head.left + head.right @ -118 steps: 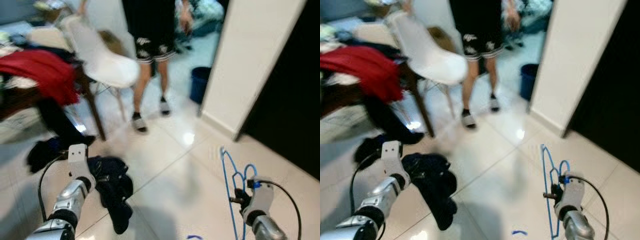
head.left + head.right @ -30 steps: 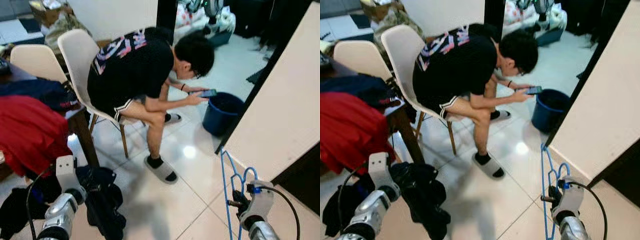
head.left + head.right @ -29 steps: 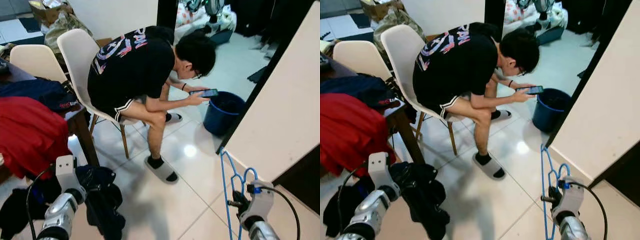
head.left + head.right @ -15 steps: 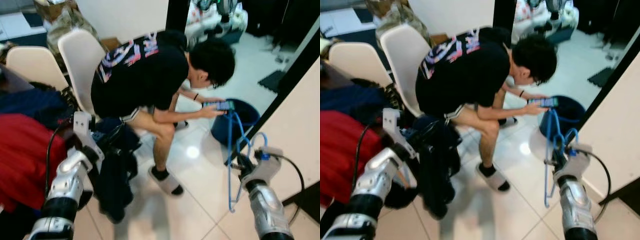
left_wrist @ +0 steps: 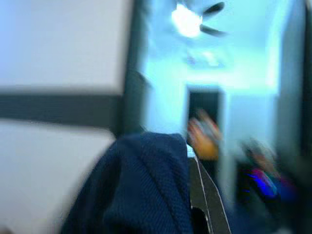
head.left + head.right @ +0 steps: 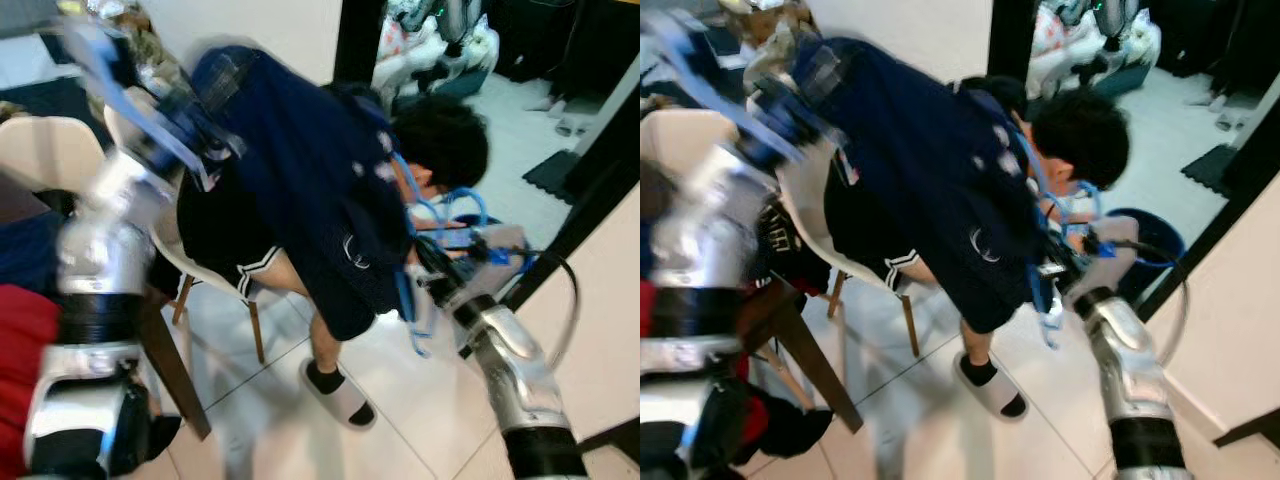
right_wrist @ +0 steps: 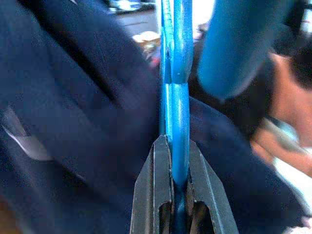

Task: Hang hanger

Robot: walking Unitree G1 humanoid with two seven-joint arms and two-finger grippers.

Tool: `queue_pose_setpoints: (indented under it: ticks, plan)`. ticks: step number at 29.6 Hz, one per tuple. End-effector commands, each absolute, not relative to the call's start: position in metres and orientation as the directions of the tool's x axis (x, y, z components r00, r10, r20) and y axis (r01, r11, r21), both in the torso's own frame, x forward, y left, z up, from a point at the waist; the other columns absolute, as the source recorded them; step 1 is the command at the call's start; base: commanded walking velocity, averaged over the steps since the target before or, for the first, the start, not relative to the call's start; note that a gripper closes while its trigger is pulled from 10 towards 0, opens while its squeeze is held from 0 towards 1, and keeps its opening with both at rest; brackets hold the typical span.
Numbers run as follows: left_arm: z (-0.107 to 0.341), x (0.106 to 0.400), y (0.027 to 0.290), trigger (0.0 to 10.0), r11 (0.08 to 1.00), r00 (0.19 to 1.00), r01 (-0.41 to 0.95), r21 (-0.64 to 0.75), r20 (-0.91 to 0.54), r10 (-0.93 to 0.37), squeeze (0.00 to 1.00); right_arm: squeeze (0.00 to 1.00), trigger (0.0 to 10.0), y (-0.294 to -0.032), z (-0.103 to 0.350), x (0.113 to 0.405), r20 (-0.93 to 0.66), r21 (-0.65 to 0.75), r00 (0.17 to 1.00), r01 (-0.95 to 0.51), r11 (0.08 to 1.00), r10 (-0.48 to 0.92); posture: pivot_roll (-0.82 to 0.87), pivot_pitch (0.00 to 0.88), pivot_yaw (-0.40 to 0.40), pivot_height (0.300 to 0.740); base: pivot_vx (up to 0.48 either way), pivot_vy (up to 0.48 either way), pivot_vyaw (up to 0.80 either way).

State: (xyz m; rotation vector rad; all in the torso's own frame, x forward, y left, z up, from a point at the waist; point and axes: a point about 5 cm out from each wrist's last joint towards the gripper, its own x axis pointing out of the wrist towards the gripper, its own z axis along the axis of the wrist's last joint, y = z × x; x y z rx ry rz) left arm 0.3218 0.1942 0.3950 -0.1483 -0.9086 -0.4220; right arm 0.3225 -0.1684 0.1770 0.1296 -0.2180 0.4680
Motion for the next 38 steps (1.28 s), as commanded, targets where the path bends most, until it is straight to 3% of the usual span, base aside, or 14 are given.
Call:
queue_pose_setpoints:
  ticks: [1,14,17,21,25,29,31,32,38]
  plan:
    - [0.432,0.295,0.197,10.0,0.934,0.443,0.338,0.117,0.856,-0.267,0.00,0.00,10.0,-0.174,0.179,0.321,0.235,0.096,0.874,-0.457,0.884,0.426,0.09,0.122,-0.057,0.740,0.000,0.000,0.80]
    - [0.469,0.272,0.205,10.0,0.952,0.371,0.250,0.175,0.891,-0.261,0.00,0.00,10.0,-0.174,0.186,0.319,0.239,0.099,0.872,-0.460,0.882,0.428,0.10,0.121,-0.055,0.740,0.000,0.000,0.80]
    - [0.482,0.266,0.226,10.0,0.988,0.385,0.085,0.129,0.910,-0.152,0.00,0.00,10.0,-0.167,0.187,0.315,0.227,0.092,0.856,-0.493,0.865,0.464,0.11,0.121,-0.059,0.740,0.000,0.000,0.80]
    - [0.482,0.266,0.232,10.0,0.993,0.397,0.033,0.113,0.910,-0.117,0.00,0.00,10.0,-0.165,0.187,0.314,0.223,0.090,0.851,-0.503,0.860,0.475,0.11,0.122,-0.062,0.740,0.000,0.000,0.80]
    - [0.462,0.276,0.254,10.0,0.982,0.490,-0.155,0.110,0.871,-0.020,0.00,0.00,10.0,-0.158,0.187,0.312,0.215,0.091,0.838,-0.529,0.844,0.502,0.11,0.127,-0.066,0.740,0.000,0.000,0.80]
    - [0.457,0.279,0.260,10.0,0.975,0.512,-0.195,0.110,0.859,0.006,0.00,0.00,10.0,-0.157,0.187,0.311,0.212,0.092,0.836,-0.533,0.841,0.506,0.11,0.127,-0.066,0.740,0.000,0.000,0.80]
    - [0.438,0.292,0.281,10.0,0.953,0.589,-0.287,0.098,0.803,0.095,0.00,0.00,10.0,-0.155,0.183,0.311,0.188,0.080,0.847,-0.518,0.852,0.497,0.10,0.129,-0.066,0.740,0.000,0.000,0.67]
    - [0.425,0.301,0.293,10.0,0.949,0.635,-0.305,0.079,0.759,0.141,0.00,0.00,10.0,-0.154,0.180,0.312,0.169,0.088,0.860,-0.499,0.862,0.481,0.10,0.131,-0.066,0.740,0.000,0.000,0.00]
    - [0.402,0.322,0.311,10.0,0.953,0.714,-0.298,0.045,0.673,0.192,0.00,0.00,10.0,-0.153,0.177,0.311,0.131,0.101,0.873,-0.483,0.870,0.470,0.09,0.136,-0.061,0.740,0.000,0.000,-0.13]
